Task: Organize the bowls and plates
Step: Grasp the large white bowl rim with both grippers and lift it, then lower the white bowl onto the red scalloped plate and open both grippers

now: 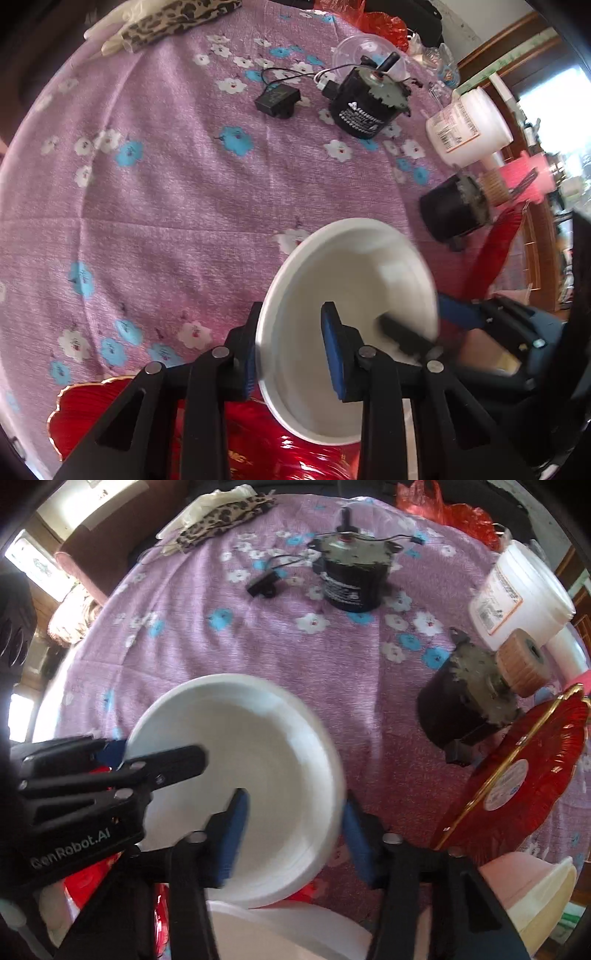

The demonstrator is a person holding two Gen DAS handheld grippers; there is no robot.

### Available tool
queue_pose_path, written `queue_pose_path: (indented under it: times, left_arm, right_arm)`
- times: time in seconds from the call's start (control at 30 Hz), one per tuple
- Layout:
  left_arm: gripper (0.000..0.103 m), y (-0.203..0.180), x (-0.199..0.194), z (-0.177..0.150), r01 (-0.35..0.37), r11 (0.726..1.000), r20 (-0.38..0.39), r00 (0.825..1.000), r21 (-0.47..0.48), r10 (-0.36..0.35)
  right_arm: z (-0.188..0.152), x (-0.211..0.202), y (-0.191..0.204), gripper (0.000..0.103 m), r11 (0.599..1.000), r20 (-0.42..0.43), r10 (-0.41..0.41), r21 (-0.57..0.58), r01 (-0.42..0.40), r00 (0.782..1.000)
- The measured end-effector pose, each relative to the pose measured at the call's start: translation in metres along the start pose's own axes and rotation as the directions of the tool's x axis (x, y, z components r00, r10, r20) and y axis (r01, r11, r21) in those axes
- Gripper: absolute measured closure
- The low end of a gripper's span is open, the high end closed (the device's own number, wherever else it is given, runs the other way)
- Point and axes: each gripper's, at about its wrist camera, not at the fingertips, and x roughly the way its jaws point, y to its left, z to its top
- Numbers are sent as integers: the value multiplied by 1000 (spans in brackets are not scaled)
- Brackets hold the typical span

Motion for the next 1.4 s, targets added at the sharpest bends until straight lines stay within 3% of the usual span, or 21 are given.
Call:
queue_pose_path:
  times: [0.1, 0.13, 0.3, 0.47, 0.6, 0.87, 1.3, 1.4]
  left_arm:
    - [75, 1, -5, 0, 9, 1000, 34, 999, -15, -9]
    - [75, 2, -9, 0, 25, 999, 49, 999, -24, -24]
    - [75, 0, -40, -3, 42, 999, 133, 990, -34, -37]
    - [75, 4, -71, -10, 67, 996, 209, 976, -57, -54]
    - [75, 12, -103, -27, 98, 992, 270, 960, -79, -73]
    - [75, 35, -147, -88, 55, 992, 344, 939, -114, -12]
    - [75, 92, -113, -159, 57, 970, 273, 962, -237, 10]
    - [70, 96, -106, -163, 45, 969, 272, 962, -242, 24]
  right_arm:
    - [0, -9, -11, 83, 999, 44, 14, 35, -15, 999]
    - [0, -14, -13, 84, 999, 62, 18, 41, -20, 998]
    - [0, -42, -9, 84, 999, 171, 7, 41, -14, 985]
    - [-3, -78, 1, 84, 997, 305, 42, 46, -59, 952]
    - [-10, -98, 25, 84, 997, 344, 71, 12, -80, 936]
    - [-42, -108, 73, 84, 992, 328, 124, -77, -105, 936]
    - [-90, -41, 118, 83, 986, 205, 144, -108, -123, 968]
    - [-92, -31, 121, 82, 986, 199, 152, -92, -136, 968]
